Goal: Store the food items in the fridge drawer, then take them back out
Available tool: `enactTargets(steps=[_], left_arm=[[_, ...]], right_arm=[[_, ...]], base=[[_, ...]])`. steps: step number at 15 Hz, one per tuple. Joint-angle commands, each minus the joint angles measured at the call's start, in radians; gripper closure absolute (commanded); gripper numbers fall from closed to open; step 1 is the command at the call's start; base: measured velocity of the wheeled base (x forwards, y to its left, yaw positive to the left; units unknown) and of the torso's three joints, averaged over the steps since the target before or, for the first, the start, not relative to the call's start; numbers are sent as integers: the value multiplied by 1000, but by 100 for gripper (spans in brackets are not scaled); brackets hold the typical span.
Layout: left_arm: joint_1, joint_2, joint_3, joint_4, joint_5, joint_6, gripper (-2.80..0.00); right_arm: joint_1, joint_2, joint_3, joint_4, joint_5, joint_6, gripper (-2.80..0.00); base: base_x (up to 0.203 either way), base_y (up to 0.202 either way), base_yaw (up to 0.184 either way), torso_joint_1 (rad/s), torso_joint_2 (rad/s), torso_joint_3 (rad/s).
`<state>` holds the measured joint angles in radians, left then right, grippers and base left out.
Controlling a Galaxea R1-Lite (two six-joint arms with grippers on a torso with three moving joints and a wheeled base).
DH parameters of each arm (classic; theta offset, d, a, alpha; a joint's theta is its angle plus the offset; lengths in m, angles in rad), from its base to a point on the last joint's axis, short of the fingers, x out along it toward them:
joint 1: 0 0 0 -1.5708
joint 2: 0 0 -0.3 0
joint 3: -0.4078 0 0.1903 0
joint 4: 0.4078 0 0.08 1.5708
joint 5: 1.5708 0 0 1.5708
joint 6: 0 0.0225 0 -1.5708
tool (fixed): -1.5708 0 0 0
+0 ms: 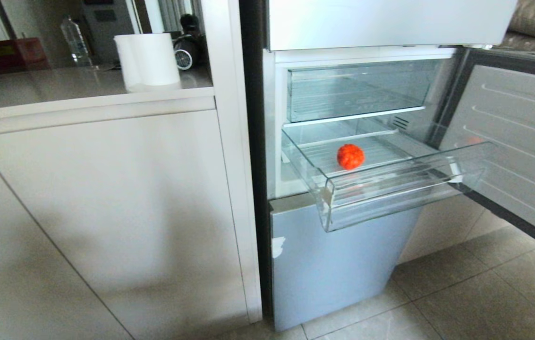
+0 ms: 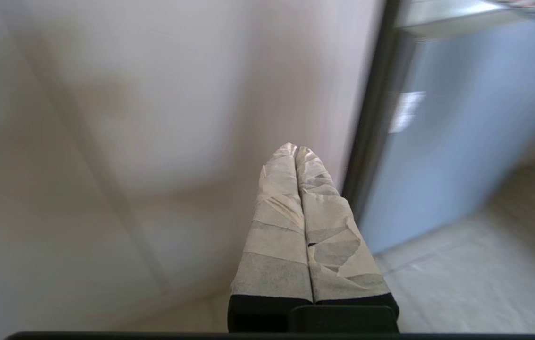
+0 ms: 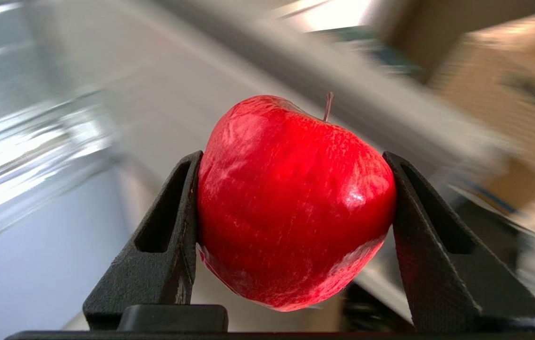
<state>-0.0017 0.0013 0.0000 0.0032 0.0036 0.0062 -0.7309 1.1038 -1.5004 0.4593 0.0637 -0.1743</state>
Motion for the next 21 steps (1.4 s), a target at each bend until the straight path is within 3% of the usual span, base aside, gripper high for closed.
enactTargets(steps=[1, 4, 7, 13, 17, 21], left_arm=[[0, 0, 0, 0, 1, 1, 0], [0, 0, 0, 0, 1, 0, 0], [0, 0, 0, 0, 1, 0, 0], [0, 0, 0, 0, 1, 0, 0], [0, 0, 0, 0, 1, 1, 0], [0, 0, 0, 0, 0, 0, 0]], right_arm=[[-42, 4, 0, -53, 1, 17, 0], [-196, 82, -1, -238, 15, 55, 0], [-422, 200, -3, -453, 109, 116, 0], [-736, 429, -44, -584, 295, 228, 0], [-854, 595, -100, -611, 363, 265, 0], [-910, 765, -99, -716, 408, 259, 0]], base=[[-1, 6, -162, 11, -2, 7], [1, 2, -72, 5, 0, 2], [0, 0, 0, 0, 0, 0], [0, 0, 0, 0, 0, 0], [0, 0, 0, 0, 0, 0], [0, 0, 0, 0, 0, 0]])
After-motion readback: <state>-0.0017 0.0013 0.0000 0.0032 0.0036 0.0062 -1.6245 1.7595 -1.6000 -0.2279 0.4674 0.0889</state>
